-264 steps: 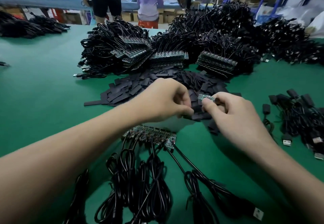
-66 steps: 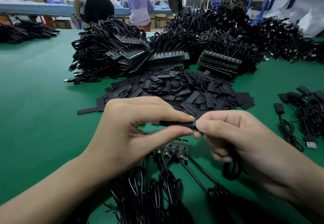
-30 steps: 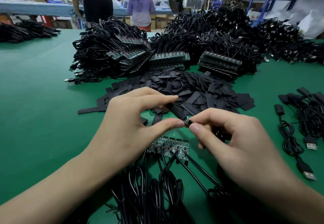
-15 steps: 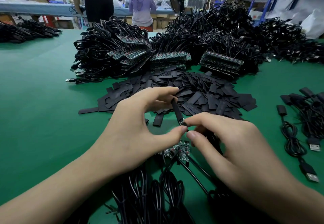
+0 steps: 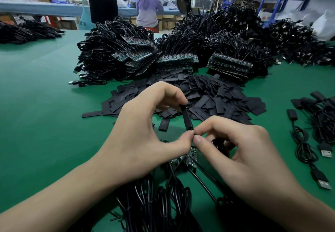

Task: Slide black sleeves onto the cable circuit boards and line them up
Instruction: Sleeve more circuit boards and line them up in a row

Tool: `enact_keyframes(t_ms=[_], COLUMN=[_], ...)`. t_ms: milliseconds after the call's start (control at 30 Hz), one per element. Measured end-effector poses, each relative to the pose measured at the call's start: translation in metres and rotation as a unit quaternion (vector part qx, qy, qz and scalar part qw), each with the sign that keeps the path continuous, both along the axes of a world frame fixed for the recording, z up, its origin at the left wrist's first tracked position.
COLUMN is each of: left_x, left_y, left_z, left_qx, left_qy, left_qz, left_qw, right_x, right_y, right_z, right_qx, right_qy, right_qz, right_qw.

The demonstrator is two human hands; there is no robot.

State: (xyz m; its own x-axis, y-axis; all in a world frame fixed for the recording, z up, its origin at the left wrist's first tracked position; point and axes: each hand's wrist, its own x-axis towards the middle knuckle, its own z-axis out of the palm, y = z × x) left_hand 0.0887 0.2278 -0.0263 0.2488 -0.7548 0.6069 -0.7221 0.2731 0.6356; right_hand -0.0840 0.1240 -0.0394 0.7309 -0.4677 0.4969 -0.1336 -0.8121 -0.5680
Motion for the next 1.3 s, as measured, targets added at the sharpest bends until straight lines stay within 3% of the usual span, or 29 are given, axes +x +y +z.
enact_keyframes(t_ms=[533,900,1300], left_x=[0.0033,-0.0042,0.0016], left_y=[-0.0023,-0.0014,-0.0022], left_z=[-0.0005,0.0006,-0.0025], left_qx=[-0.007,0.017,0.039], left_qy=[-0.051,-0.117,0.024], left_qz=[0.034,0.065,0.043], left_qw=[0.998,0.991,0.998], right_x=[-0.0011,0.0010,-0.0009], right_y=[-0.0012,0.0020,-0.0003], right_z=[-0.0003,0.0017,0.0014], right_qx=[0.008,-0.100,-0.067], right_qy=[-0.019,0.017,0.035], right_qz=[-0.019,-0.038,-0.036], right_qw=[1.000,0.994,0.996])
